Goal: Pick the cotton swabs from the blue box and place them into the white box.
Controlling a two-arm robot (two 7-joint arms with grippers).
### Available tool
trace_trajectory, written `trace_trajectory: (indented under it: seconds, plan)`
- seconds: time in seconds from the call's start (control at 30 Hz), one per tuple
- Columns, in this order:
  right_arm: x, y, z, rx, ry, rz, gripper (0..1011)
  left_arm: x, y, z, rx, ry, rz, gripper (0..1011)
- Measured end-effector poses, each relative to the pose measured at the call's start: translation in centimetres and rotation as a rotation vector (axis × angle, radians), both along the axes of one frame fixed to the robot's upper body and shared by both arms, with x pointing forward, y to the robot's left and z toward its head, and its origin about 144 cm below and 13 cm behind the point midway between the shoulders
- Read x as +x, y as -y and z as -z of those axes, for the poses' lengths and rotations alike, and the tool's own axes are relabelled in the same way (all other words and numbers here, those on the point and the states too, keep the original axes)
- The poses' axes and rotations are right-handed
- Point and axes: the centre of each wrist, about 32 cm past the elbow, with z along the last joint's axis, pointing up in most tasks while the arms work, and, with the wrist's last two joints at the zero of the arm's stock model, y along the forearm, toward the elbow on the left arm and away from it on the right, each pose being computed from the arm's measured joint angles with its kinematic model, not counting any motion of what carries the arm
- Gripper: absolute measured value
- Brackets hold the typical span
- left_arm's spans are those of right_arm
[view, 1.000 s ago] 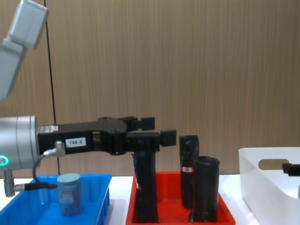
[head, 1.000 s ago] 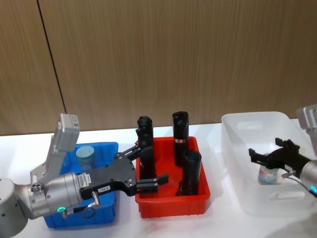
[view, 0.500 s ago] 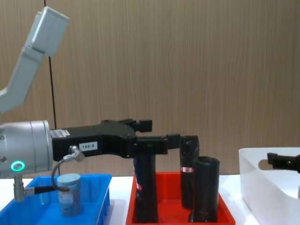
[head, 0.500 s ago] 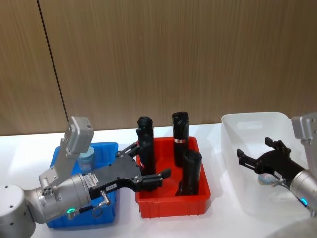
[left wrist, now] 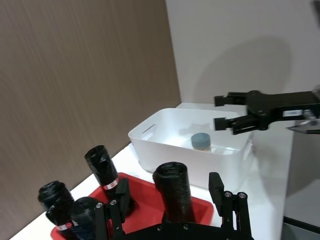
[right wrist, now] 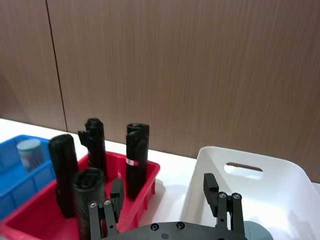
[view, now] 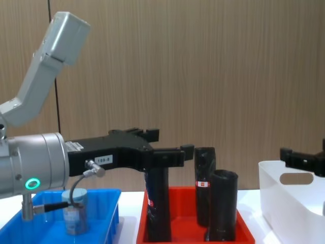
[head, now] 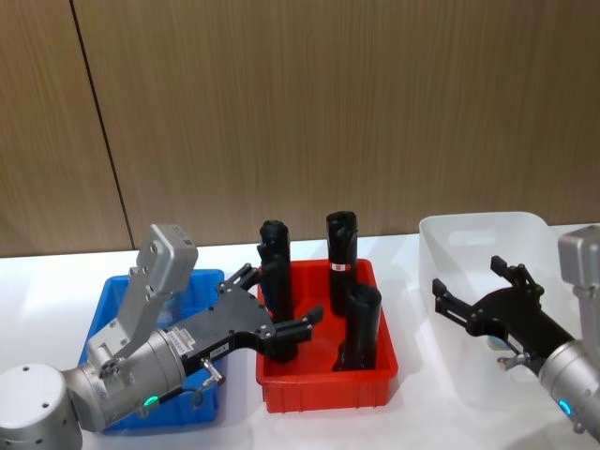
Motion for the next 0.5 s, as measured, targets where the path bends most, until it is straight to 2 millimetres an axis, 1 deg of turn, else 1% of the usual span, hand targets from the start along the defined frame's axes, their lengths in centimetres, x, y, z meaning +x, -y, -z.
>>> trace_trajectory:
  seconds: [0.1, 0.23, 0.5]
  plan:
    - [-1.1, -0.7, -0.3, 0.02, 0.029, 0.001, 1002, -0.3, 0.4, 0.0, 0.005, 0.009, -0.031, 1000]
    - [-2.1, -1.2, -0.5, 0.038, 0.052, 0.004, 1002, -0.6, 0.8, 0.1, 0.01, 0.021, -0.069, 1000]
    - [-2.9, -1.7, -0.8, 0.055, 0.073, 0.008, 1002, -1.4, 1.7, 0.1, 0.021, 0.049, -0.154, 999]
